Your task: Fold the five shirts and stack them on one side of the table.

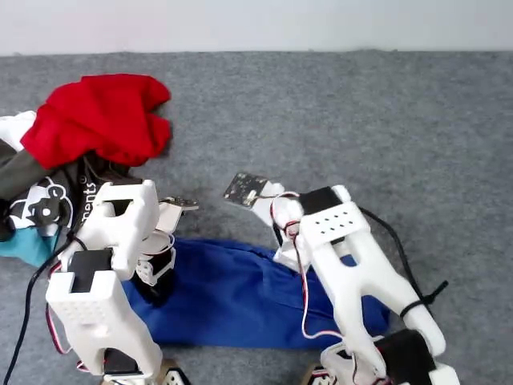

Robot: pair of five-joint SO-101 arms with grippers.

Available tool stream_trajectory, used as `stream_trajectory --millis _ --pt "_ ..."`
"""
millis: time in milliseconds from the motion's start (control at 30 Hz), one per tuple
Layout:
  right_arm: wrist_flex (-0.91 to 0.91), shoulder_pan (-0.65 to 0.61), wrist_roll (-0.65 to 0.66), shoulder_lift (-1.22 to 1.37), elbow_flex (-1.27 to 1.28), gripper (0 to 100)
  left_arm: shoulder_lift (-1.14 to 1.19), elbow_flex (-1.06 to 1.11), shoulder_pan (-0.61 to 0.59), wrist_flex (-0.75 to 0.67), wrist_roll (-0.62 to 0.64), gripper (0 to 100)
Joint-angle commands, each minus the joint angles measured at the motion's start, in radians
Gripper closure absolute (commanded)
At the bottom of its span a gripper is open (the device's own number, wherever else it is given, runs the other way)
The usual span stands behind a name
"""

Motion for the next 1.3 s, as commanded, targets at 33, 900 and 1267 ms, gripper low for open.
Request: stream_trajectory --millis 33,900,1267 --pt "0.068 -0.091 0.014 -0.081 -0.037 98.7 0.051 0.010 0.006 -0.069 0.006 93" --pt "-0.260 -0.173 -0.103 0.084 0.193 75.2 0.051 0.010 0.006 -0.069 0.006 93" --pt "0.048 -0.295 -0.103 0.084 -0.044 73.1 0.051 0.010 0.006 -0.069 0.006 93"
